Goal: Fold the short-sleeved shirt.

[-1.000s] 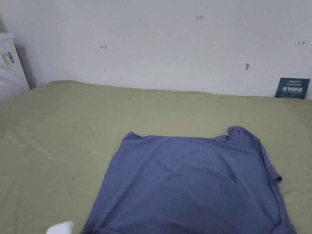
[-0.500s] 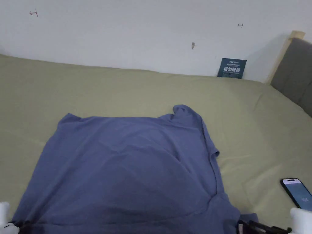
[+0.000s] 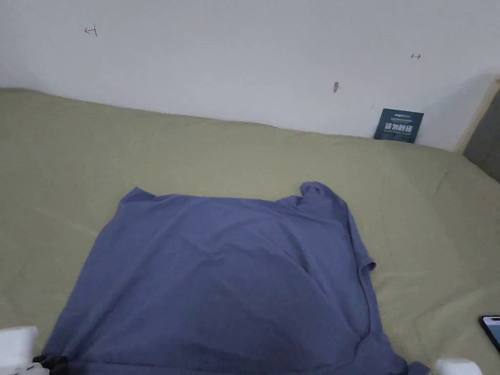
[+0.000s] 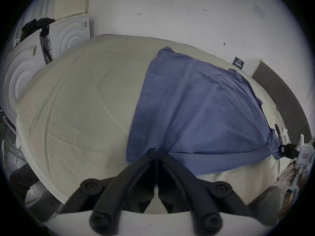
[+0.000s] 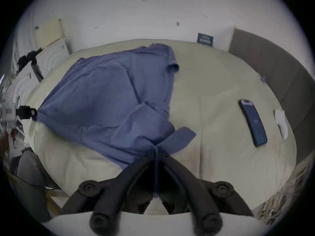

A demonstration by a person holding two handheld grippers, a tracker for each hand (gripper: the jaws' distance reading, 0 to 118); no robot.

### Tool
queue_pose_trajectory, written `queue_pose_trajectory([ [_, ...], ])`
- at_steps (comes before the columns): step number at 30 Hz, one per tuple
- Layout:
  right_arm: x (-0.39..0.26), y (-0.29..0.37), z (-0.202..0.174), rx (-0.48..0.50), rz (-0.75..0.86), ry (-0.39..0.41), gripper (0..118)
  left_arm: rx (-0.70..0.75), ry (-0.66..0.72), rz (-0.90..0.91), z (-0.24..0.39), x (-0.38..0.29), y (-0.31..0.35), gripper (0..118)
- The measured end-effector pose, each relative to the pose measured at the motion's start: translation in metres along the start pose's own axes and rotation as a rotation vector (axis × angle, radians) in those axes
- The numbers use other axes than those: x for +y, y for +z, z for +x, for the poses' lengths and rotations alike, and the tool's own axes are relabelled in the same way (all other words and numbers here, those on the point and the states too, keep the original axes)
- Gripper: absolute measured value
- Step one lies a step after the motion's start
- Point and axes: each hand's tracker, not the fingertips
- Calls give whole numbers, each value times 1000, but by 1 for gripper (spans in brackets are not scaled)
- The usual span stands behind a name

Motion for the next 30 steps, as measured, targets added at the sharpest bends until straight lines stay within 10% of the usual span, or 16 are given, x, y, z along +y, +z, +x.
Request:
queue_pose_trajectory([
  [13, 54, 47, -9, 18, 256, -16, 3, -25, -15, 127, 3, 40, 27, 2],
  [30, 180, -133, 21, 26, 153, -67, 4, 27, -143, 15, 20, 173, -91, 7],
])
